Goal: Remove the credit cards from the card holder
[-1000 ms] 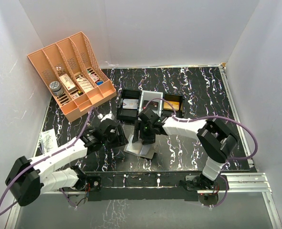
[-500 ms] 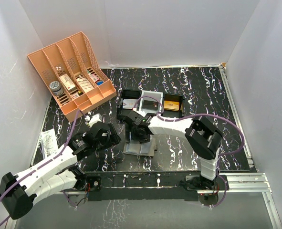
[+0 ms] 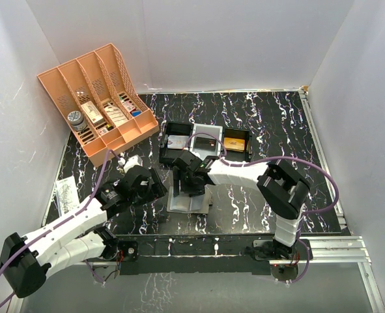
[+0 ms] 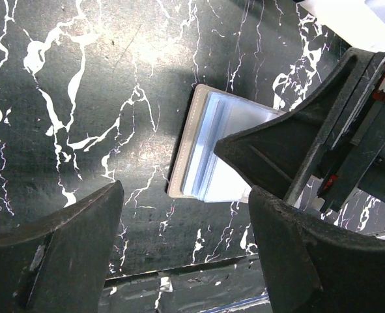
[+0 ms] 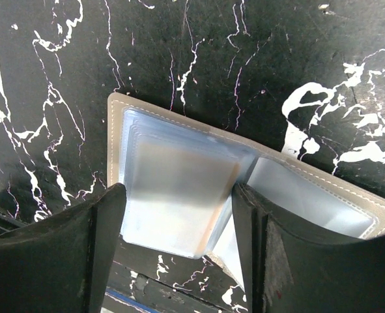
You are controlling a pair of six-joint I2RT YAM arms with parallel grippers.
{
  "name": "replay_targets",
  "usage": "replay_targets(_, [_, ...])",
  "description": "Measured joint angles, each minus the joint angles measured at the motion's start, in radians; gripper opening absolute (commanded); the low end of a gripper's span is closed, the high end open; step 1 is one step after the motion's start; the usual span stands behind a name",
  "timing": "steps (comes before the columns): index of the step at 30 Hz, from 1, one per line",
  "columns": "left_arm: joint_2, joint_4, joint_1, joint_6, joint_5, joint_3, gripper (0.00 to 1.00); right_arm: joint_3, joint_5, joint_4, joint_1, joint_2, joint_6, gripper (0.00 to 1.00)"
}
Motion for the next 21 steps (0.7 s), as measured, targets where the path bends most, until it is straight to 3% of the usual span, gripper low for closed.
replay_targets(14, [0.014,0.024,0.000,-0.004,0.024,-0.006,0.76,0.013,0.023,-0.019,0.003,0.011,0.002,0.64])
replay_targets(21, [0.014,0.034,0.000,-0.011,0.031,-0.024,0.74,0.030,0.037,-0.041,0.006,0.022,0.002,0.57])
